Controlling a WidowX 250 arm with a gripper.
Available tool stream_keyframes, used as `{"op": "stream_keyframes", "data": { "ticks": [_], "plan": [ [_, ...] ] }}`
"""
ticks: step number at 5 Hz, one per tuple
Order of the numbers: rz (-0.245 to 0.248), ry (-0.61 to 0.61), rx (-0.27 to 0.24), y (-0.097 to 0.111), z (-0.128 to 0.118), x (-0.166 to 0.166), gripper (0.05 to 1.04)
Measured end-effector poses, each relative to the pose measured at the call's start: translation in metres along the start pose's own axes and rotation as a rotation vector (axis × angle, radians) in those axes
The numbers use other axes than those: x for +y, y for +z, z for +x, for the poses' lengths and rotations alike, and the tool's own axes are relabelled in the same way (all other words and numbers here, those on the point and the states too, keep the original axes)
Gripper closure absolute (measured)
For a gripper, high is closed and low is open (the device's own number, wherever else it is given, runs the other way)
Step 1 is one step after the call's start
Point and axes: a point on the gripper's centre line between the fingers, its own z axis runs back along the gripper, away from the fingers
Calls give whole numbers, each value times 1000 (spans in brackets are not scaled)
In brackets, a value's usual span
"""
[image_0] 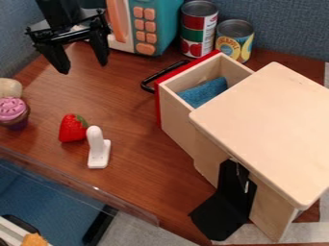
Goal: Move the white thing and put it in the drawer
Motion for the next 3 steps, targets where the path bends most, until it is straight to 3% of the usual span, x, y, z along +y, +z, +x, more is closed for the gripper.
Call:
{"op": "stream_keyframes", "data": {
  "ticks": [1,3],
  "plan": [
    [1,-1,27,-9,-4,2,83],
    [8,-140,-42,-6,-32,2,83]
  ]
}}
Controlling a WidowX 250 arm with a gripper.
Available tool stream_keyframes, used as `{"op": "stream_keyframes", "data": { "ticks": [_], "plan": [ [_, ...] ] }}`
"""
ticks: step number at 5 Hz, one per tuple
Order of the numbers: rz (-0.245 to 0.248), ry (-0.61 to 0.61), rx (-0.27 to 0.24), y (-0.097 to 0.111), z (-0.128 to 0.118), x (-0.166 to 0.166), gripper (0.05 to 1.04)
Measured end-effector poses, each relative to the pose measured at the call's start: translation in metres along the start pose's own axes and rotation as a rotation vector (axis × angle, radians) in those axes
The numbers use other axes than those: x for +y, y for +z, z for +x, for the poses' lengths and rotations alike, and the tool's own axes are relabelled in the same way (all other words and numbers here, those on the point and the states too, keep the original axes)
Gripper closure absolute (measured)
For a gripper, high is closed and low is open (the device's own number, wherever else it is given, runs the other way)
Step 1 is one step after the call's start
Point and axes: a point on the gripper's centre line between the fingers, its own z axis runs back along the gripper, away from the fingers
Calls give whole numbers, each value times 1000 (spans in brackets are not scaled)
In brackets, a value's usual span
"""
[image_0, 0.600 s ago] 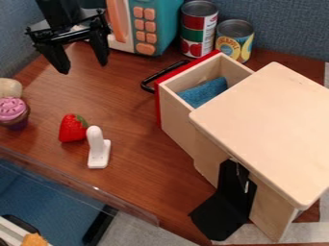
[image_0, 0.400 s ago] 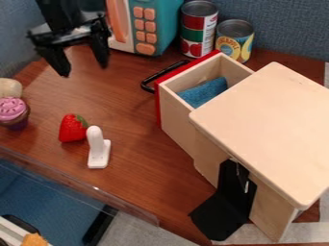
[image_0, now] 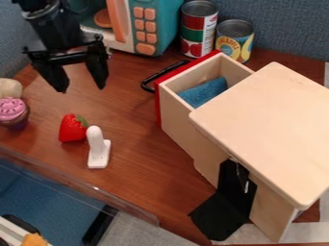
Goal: Move the white thing and put it in the drawer
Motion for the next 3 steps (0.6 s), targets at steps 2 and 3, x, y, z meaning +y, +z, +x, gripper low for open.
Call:
{"op": "stream_keyframes", "data": {
  "ticks": [2,3],
  "plan": [
    [57,-62,-24,-19,-17,-8,83],
    [100,-73,-25,-35,-24,-8,83]
  ]
}}
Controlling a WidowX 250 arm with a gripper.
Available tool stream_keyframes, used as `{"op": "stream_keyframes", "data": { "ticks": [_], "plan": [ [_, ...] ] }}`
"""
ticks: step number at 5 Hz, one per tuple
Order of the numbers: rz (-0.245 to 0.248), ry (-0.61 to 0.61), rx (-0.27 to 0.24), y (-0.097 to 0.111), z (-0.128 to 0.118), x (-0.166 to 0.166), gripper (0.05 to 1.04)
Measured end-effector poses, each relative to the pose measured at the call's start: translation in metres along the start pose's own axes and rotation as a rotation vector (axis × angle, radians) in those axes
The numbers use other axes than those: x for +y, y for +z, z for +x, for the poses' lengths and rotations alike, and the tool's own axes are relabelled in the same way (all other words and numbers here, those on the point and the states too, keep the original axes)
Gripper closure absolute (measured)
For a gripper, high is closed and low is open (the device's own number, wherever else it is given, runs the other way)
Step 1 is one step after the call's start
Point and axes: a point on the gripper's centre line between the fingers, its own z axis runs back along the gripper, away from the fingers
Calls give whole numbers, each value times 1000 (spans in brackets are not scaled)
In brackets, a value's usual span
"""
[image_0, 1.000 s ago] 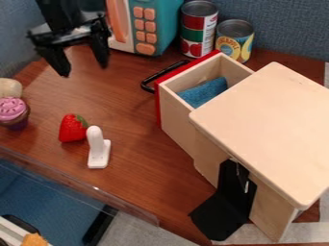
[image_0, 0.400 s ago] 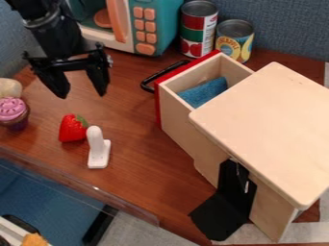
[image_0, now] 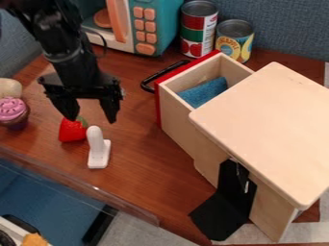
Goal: Move the white thing and put it in the drawer
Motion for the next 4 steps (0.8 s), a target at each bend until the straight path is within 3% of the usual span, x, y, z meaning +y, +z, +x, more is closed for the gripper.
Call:
{"op": "stream_keyframes", "data": {
  "ticks": [2,3,4],
  "plan": [
    [49,-22,33,-22,-15,-7,83],
    [38,-5,48,-24,-16,-8,117],
    [30,27,49,-25,-14,-2,397]
  ]
}}
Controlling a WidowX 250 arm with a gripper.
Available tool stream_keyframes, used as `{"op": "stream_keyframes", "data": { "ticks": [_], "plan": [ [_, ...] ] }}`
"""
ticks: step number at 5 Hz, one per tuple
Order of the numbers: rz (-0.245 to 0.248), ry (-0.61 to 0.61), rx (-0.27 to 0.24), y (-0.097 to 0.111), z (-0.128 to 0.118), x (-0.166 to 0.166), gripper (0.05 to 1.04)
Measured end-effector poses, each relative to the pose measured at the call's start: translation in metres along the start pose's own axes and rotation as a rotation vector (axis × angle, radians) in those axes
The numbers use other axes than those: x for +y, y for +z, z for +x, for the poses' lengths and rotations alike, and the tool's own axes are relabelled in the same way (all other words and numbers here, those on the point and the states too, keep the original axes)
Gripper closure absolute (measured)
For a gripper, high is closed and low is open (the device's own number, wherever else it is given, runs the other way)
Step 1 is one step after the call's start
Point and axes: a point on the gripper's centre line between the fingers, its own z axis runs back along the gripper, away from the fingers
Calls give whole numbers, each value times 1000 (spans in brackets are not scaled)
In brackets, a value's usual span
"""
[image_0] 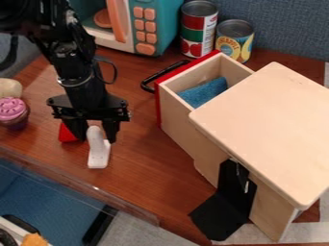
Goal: Move the white thing and put it in the drawer
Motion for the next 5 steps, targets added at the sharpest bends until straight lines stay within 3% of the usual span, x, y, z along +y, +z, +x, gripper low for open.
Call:
{"op": "stream_keyframes", "data": {
  "ticks": [1,2,4,5],
  "plan": [
    [-6,-10,6,1,1,0,695],
    [-20,-2,15,8,3,3,729],
    [-98,8,-29,54,17,-6,729],
    [-141,30,-22,79,25,-18,729]
  ]
}}
